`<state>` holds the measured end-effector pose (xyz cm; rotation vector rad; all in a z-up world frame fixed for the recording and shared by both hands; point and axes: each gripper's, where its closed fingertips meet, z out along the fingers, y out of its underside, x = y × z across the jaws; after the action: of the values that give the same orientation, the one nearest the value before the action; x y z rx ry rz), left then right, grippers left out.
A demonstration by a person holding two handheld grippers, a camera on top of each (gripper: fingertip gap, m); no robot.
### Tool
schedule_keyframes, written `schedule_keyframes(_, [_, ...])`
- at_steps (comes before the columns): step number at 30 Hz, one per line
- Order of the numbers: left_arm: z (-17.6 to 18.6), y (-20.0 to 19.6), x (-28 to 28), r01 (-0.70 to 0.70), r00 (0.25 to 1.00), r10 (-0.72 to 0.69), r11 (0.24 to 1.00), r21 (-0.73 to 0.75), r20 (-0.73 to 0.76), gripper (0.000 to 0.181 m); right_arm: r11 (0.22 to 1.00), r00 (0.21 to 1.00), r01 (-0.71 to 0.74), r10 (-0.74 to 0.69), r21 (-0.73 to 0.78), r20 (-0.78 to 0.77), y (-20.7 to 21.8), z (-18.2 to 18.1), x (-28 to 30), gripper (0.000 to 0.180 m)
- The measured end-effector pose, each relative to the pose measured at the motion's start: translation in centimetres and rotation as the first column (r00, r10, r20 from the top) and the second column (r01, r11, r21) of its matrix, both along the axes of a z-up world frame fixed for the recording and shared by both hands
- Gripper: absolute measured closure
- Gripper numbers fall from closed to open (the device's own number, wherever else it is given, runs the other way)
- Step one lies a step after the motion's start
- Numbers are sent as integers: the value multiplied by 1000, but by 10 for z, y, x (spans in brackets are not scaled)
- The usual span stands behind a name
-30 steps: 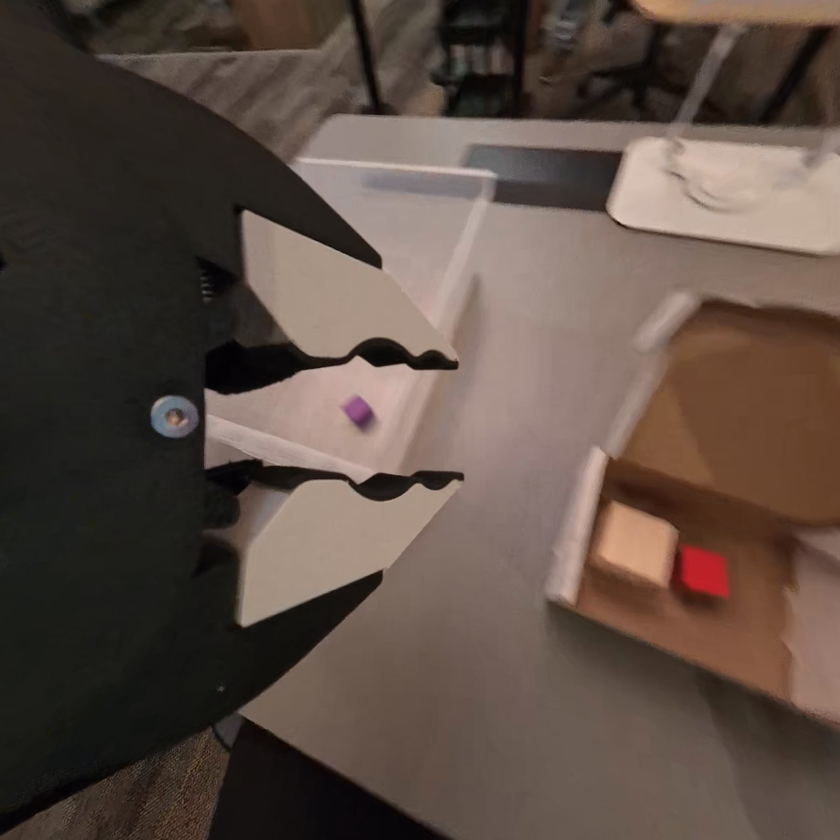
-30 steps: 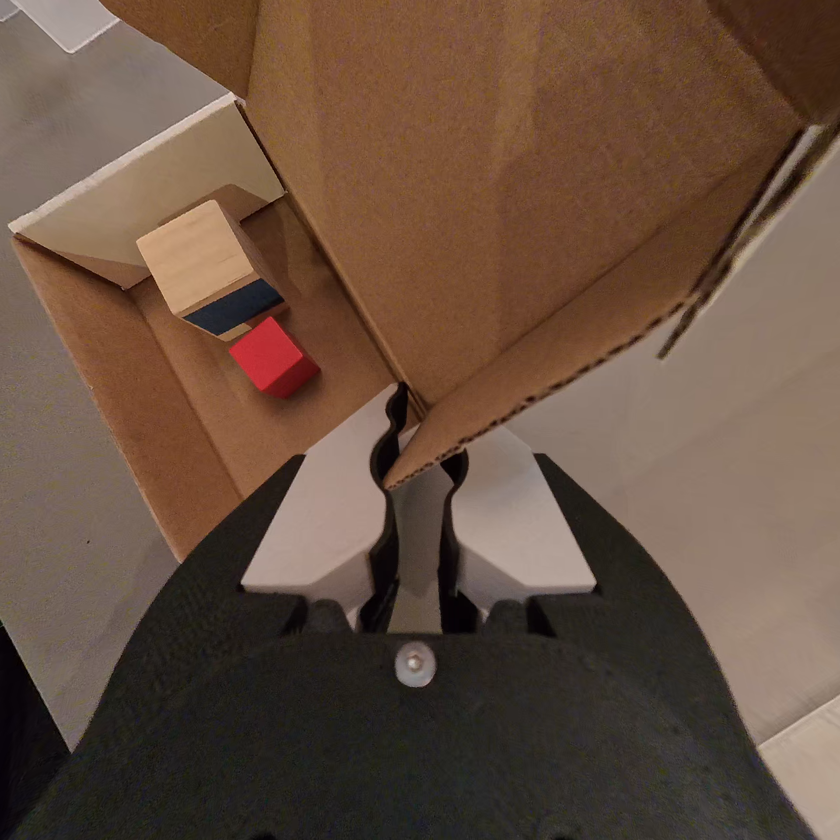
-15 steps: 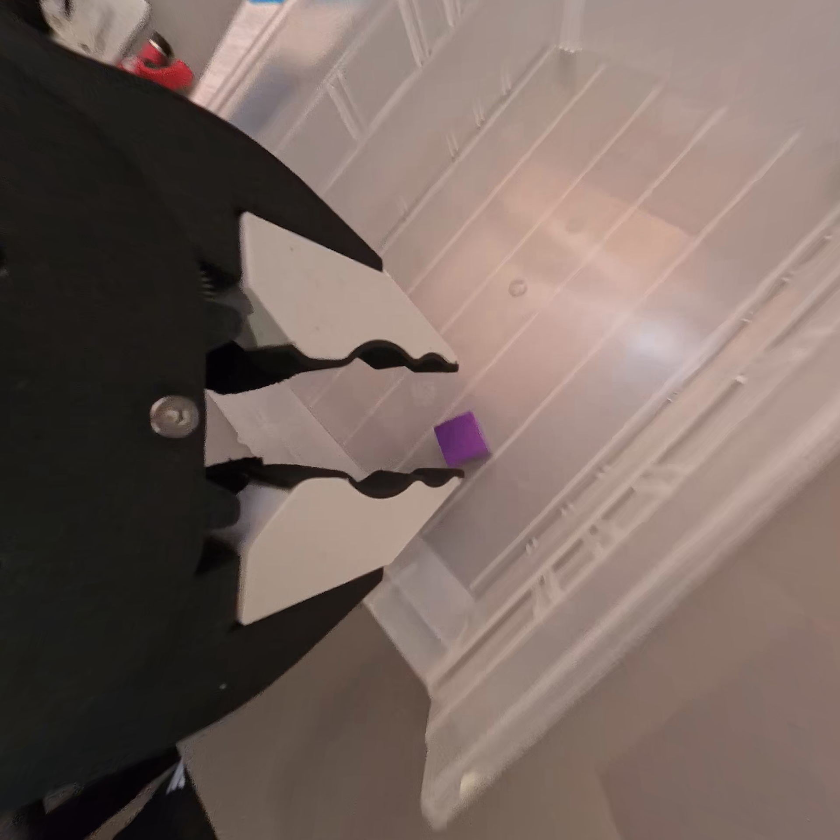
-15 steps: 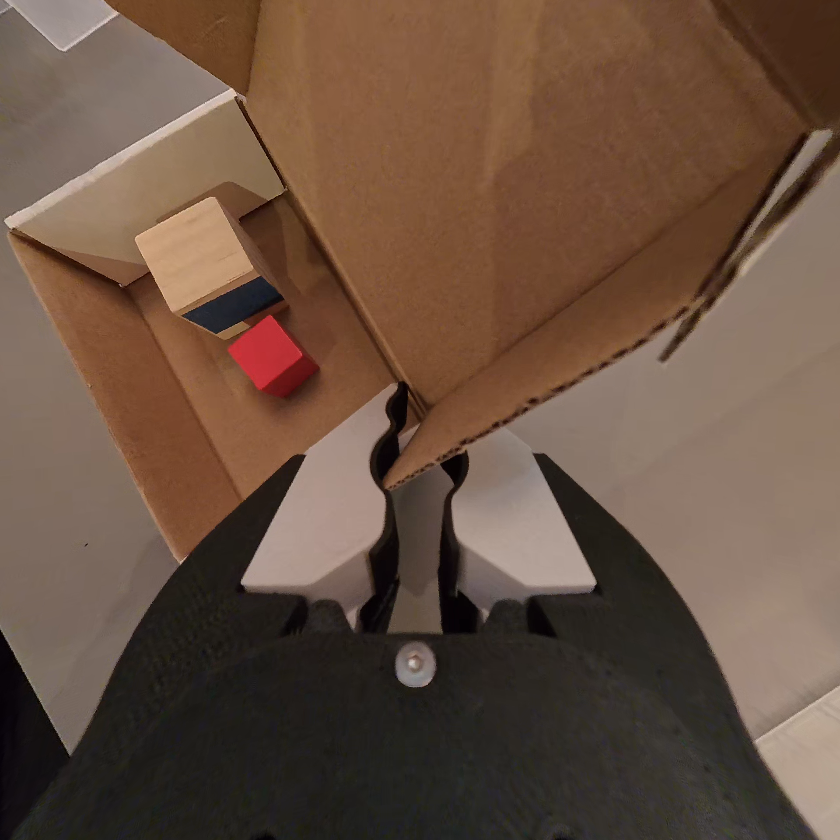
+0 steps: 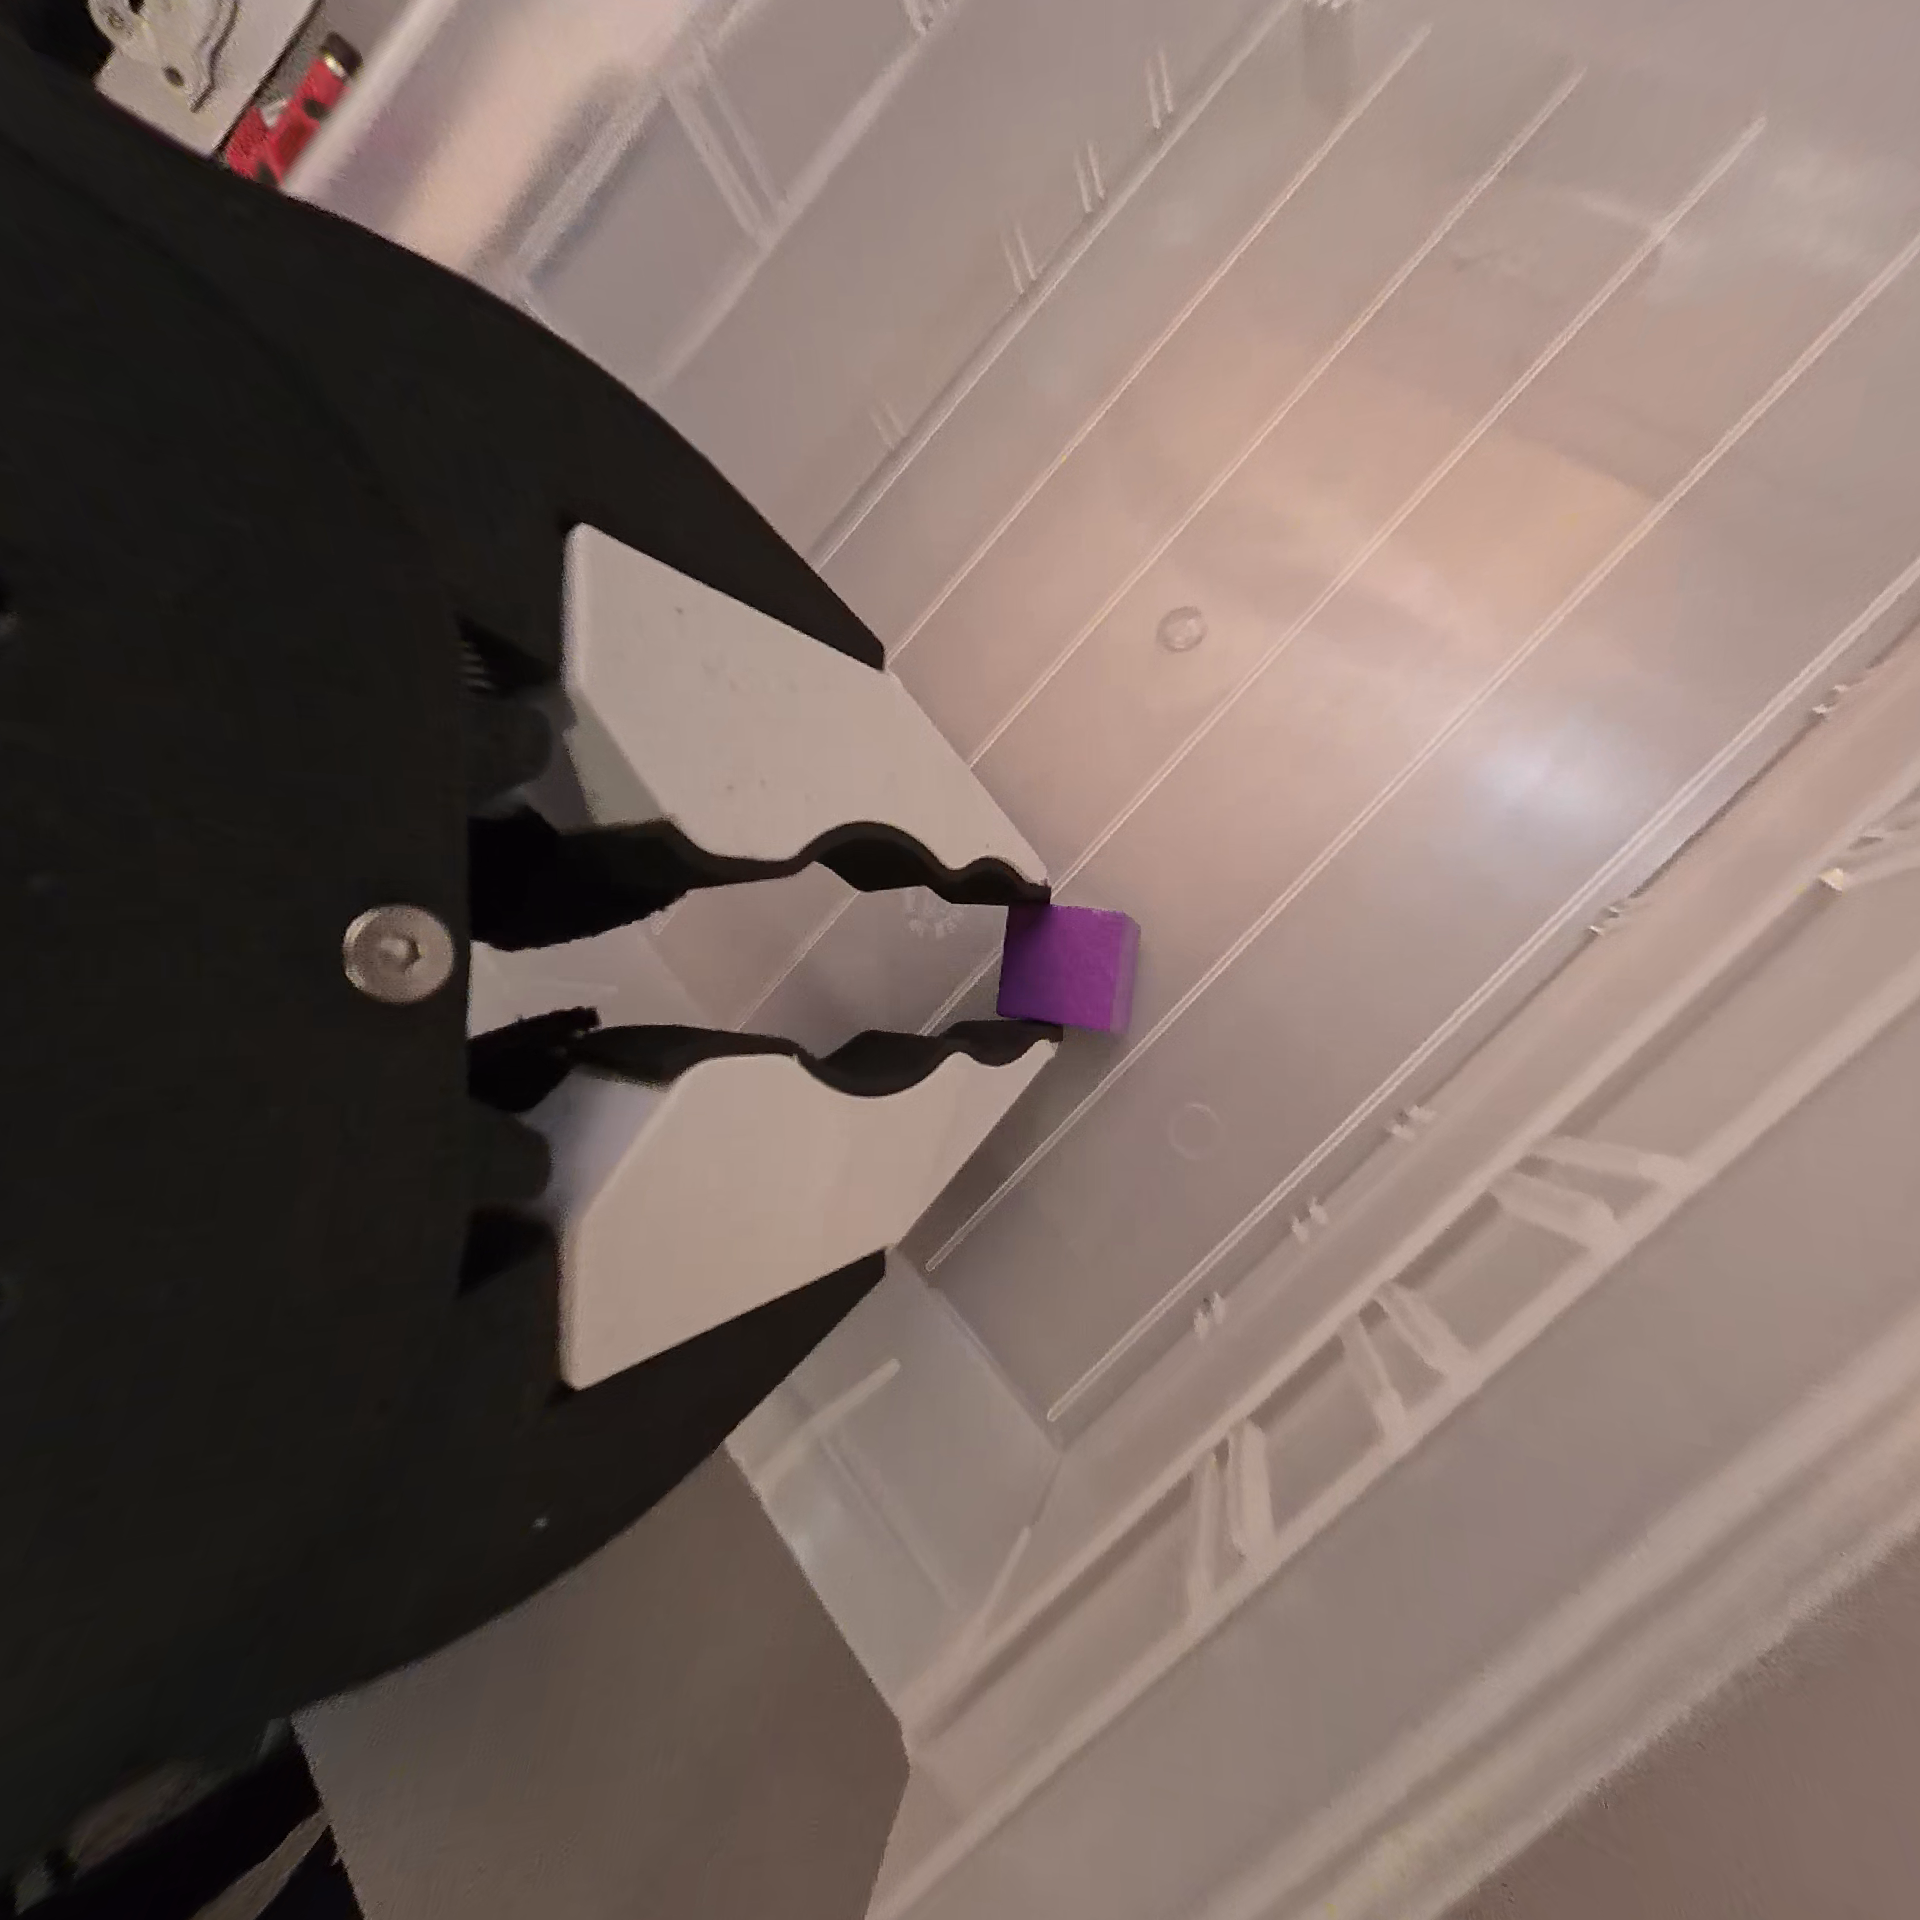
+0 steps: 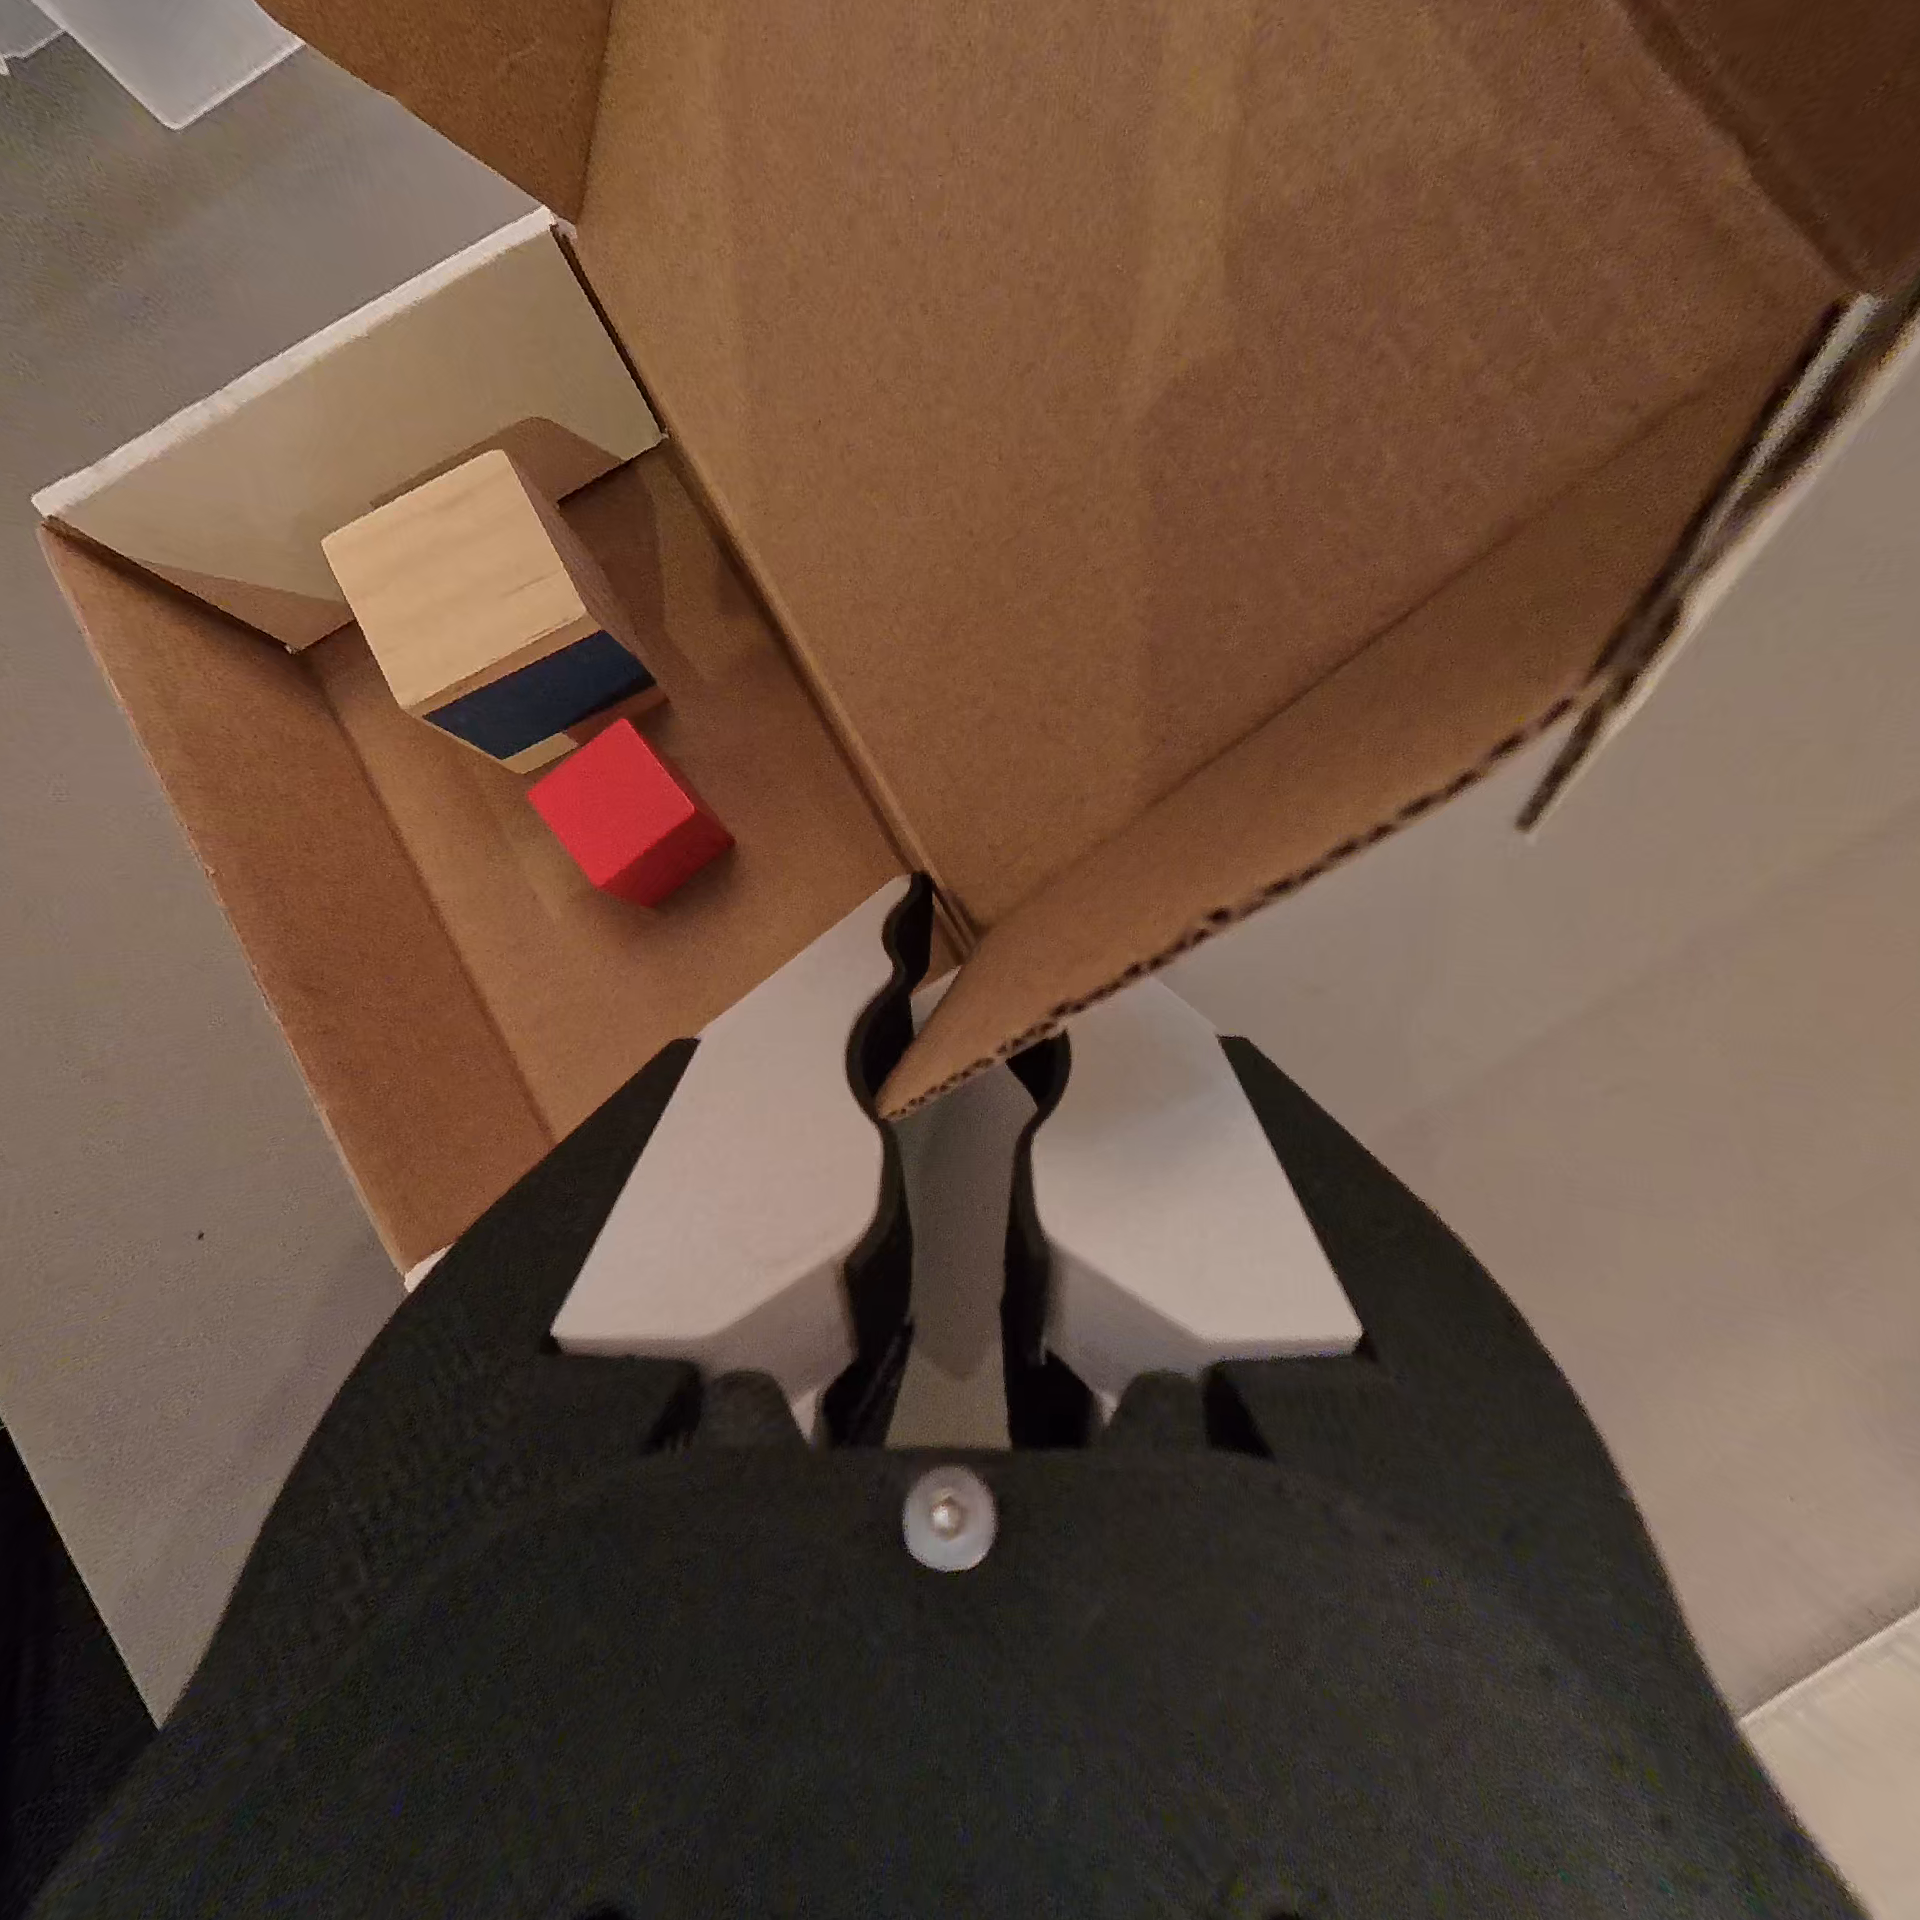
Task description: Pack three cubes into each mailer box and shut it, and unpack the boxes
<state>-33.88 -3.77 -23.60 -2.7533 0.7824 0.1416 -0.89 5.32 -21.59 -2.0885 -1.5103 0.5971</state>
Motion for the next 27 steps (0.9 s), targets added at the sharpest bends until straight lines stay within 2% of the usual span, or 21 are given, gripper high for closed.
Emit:
schedule_keyframes(1, [3, 0, 0, 6, 1000, -7, 1000, 12, 1, 161, 1000, 1000, 0, 0, 0, 0, 0, 0, 0, 171])
schedule_keyframes(7, [15, -2, -4, 34, 999, -32, 998, 58, -32, 161, 1000, 1000, -3, 3, 5, 2, 0, 0, 0, 171])
schedule_keyframes(10, [34, -3, -4, 24, 1000, -23, 993, 120, -9, 161, 1000, 1000, -1, 1, 7, 4, 0, 0, 0, 171])
schedule_keyframes(15, [109, -11, 19, 66, 997, -71, 952, 298, 6, 161, 1000, 1000, 2, -2, 8, 6, 0, 0, 0, 171])
schedule_keyframes(19, [157, -20, 83, 202, 976, -218, 896, 396, -5, 161, 1000, 1000, -1, 1, 5, 4, 0, 0, 0, 171])
schedule_keyframes(22, [158, -20, 143, 332, 935, -356, 859, 390, -11, 161, 1000, 1000, 0, 0, 7, 4, 0, 0, -1, 171])
schedule_keyframes(27, [116, -5, 229, 494, 851, -524, 816, 301, 24, 161, 1000, 1000, 3, -3, 14, 1, 0, 0, -1, 171])
